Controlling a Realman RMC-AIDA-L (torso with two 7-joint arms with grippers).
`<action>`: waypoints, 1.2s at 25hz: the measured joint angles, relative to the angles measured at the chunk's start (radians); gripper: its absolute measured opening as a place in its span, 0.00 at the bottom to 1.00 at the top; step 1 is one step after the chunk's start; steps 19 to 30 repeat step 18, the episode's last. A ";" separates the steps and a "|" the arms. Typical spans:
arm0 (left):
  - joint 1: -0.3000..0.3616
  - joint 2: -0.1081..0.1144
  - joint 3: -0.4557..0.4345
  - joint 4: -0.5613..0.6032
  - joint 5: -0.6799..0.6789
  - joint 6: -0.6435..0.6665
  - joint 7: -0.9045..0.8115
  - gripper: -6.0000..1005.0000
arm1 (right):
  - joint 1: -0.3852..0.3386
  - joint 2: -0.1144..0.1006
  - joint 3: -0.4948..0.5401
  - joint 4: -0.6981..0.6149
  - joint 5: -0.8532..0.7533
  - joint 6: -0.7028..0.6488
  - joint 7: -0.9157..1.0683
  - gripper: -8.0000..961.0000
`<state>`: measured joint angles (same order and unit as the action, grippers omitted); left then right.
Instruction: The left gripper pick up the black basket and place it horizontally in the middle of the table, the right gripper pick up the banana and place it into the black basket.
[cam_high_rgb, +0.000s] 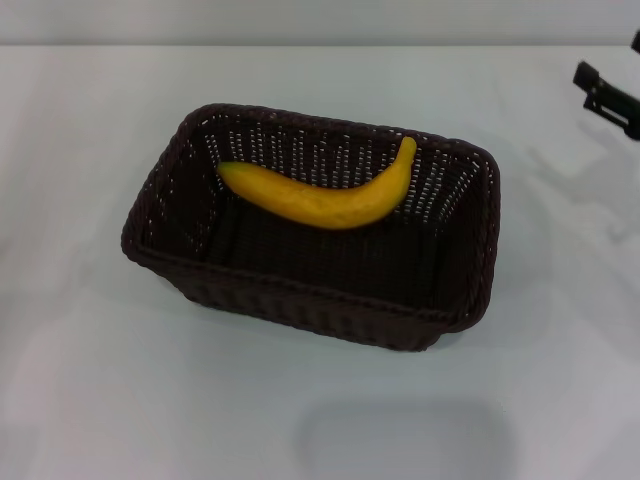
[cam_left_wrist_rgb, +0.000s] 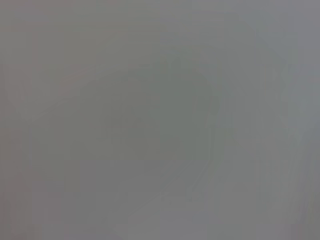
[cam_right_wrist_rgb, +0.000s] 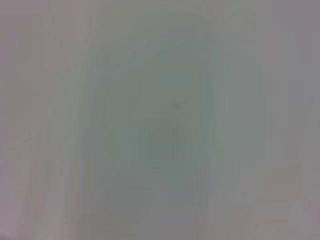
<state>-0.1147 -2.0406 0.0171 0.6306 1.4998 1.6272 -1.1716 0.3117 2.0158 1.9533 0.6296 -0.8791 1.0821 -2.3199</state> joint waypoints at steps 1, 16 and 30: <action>0.005 0.000 0.000 0.000 0.001 0.000 0.007 0.86 | -0.005 0.000 -0.023 -0.025 0.039 0.004 -0.042 0.89; 0.044 -0.035 -0.061 -0.134 -0.023 0.018 0.209 0.86 | -0.014 0.009 -0.069 -0.302 0.367 0.053 -0.314 0.89; 0.044 -0.037 -0.058 -0.171 -0.019 0.019 0.251 0.86 | -0.017 0.006 -0.069 -0.304 0.368 0.058 -0.314 0.89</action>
